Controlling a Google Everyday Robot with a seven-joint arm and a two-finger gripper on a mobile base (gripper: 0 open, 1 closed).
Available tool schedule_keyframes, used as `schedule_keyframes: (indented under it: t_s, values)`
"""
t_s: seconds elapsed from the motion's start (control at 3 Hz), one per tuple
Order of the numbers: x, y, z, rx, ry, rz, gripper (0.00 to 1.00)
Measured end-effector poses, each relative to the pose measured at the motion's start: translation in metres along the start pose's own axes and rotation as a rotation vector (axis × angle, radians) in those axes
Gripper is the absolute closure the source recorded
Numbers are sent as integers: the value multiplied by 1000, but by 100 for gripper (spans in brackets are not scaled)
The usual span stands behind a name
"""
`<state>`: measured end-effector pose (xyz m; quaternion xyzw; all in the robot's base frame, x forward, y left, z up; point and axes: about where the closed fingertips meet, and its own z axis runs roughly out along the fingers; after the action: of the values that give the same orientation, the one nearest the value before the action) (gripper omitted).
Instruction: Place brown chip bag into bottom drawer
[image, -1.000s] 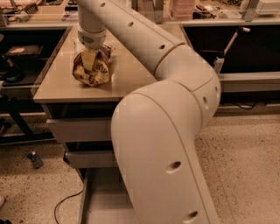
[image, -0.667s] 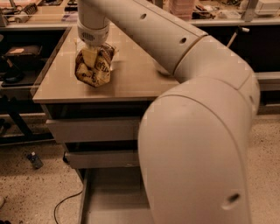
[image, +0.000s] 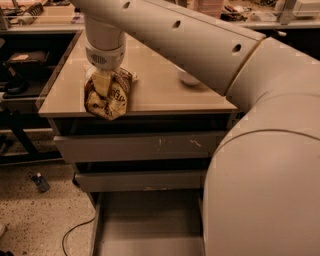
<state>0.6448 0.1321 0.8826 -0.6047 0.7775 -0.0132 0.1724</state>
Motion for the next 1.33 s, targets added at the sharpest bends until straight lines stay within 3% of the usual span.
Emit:
schedule_keyframes:
  t_s: [0.67, 1.0, 1.33]
  values:
    - [3, 8, 2, -9, 18, 1, 100]
    - [26, 43, -15, -22, 66, 60, 100]
    - [54, 104, -37, -57, 150, 158, 100]
